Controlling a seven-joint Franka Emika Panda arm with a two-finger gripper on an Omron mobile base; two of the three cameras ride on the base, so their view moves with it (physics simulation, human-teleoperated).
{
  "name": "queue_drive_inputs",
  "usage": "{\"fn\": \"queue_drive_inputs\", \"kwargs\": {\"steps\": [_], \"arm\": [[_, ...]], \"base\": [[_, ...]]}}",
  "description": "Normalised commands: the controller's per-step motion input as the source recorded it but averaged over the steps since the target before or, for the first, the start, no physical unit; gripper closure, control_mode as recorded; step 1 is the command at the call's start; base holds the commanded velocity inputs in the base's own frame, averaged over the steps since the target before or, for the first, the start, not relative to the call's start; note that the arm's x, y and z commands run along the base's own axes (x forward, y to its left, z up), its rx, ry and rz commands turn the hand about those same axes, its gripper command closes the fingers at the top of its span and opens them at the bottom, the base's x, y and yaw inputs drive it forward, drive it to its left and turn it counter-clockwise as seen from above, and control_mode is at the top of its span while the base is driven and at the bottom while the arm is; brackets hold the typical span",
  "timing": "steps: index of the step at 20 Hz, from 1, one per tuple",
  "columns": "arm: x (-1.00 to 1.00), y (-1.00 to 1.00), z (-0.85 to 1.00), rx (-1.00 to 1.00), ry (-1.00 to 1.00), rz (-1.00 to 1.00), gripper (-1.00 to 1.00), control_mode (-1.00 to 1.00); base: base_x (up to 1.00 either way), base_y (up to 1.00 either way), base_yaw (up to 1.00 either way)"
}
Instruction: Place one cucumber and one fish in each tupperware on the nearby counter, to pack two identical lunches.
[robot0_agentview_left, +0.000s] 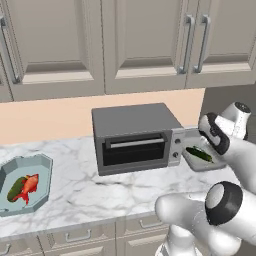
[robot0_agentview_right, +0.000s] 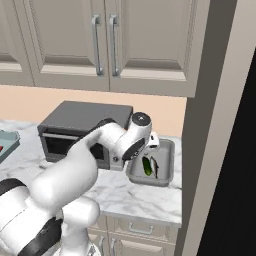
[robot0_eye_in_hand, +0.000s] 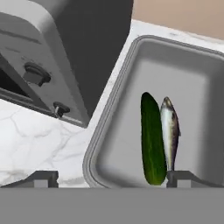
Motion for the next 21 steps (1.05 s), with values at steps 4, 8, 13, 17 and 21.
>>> {"fn": "queue_drive_inputs", "kwargs": {"steps": [4, 8, 13, 17, 21], "arm": [[-1.00, 0.77, 0.18, -0.16, -0.34, 0.00, -1.00, -1.00], [-1.00, 0.62, 0.49, -0.16, -0.26, -0.02, -1.00, -1.00], [-1.00, 0.65, 0.72, -0.18, -0.14, -0.04, -1.00, -1.00], [-1.00, 0.58, 0.69, -0.18, -0.20, -0.04, -1.00, -1.00], [-1.00, 0.48, 0.00, -0.17, -0.43, -0.01, -1.00, -1.00]], "base": [[0.00, 0.00, 0.00], [0.00, 0.00, 0.00], [0.00, 0.00, 0.00], [0.00, 0.00, 0.00], [0.00, 0.00, 0.00]]}}
